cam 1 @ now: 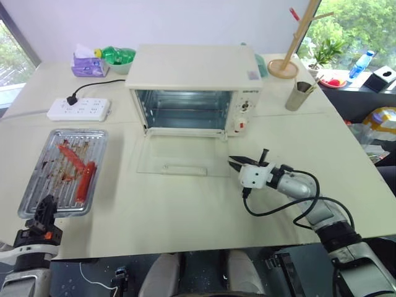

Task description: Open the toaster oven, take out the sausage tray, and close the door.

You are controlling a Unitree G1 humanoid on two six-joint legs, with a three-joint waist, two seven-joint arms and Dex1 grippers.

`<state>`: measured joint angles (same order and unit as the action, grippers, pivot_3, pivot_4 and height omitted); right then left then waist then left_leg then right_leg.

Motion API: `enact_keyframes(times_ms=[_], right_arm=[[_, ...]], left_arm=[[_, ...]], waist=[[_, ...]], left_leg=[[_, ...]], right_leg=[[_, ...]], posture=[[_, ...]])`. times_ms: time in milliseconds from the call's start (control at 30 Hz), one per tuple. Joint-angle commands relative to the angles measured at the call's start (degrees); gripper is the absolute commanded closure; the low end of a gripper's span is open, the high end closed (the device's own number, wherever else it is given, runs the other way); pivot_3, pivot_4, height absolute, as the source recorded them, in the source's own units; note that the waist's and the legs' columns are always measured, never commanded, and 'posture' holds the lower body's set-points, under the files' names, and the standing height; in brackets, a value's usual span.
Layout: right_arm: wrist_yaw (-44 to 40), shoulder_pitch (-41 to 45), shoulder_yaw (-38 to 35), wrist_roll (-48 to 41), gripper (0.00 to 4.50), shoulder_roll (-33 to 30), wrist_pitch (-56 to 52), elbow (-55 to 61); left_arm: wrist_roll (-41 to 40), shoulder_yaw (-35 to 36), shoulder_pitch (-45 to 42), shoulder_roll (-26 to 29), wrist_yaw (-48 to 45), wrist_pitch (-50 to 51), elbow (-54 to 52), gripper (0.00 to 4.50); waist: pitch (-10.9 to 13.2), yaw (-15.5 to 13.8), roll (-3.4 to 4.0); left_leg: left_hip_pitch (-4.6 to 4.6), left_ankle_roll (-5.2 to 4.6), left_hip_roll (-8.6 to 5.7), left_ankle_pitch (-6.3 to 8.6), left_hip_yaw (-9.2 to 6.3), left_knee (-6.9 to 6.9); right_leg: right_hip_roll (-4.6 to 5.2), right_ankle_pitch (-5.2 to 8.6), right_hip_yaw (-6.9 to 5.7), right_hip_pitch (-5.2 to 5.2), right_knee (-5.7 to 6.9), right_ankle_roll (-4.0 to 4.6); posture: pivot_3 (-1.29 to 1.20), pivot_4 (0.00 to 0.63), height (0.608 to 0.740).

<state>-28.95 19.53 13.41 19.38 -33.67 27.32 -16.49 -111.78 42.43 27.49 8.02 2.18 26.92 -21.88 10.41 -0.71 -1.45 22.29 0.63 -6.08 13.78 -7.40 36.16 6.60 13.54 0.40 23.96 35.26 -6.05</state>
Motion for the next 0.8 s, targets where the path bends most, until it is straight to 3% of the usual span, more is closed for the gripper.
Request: enact_keyframes(times_ms=[33,400,700,800], right_arm=[[2.1,-0.3,0.0,1.3,3.87,-0.1,1.2,-0.4],[2.0,0.4,2.4,1.2,3.87,3.2,1.2,2.8],[2.2,15.6,-4.3,-6.0,3.87,8.7,-8.7,6.8],[0.1,15.5,-4.6,-7.8,3.87,8.2,-11.4,8.8]], left_arm=[[0.3,0.3,-0.5,1.1,-0.2,-0.8,-0.3,4.50],[1.9,0.3,-2.1,1.5,-2.8,-0.3,4.6,4.50],[1.8,-0.1,-2.6,2.3,-3.2,1.1,5.6,4.50],[1.7,-0.2,-2.7,2.6,-3.4,1.8,6.2,4.50]], waist=[[0.0,0.0,0.00],[0.0,0.2,-0.07],[0.0,0.2,-0.02],[-0.1,-0.3,-0.22]], left_leg=[[0.00,0.00,0.00,0.00,0.00,0.00],[-0.19,0.01,0.03,0.00,-0.06,-0.01],[-0.12,0.03,0.15,0.00,-0.09,-0.02],[-0.06,0.04,0.08,0.00,-0.22,-0.06]], right_leg=[[0.00,0.00,0.00,0.00,0.00,0.00],[-0.08,0.00,0.00,-0.21,0.00,-0.02],[-0.19,-0.02,0.00,-0.11,0.01,-0.01],[-0.17,-0.02,-0.01,-0.09,-0.04,0.00]], posture=[[0.00,0.150,0.740],[0.00,0.150,0.740],[0.00,0.150,0.740],[0.00,0.150,0.740]])
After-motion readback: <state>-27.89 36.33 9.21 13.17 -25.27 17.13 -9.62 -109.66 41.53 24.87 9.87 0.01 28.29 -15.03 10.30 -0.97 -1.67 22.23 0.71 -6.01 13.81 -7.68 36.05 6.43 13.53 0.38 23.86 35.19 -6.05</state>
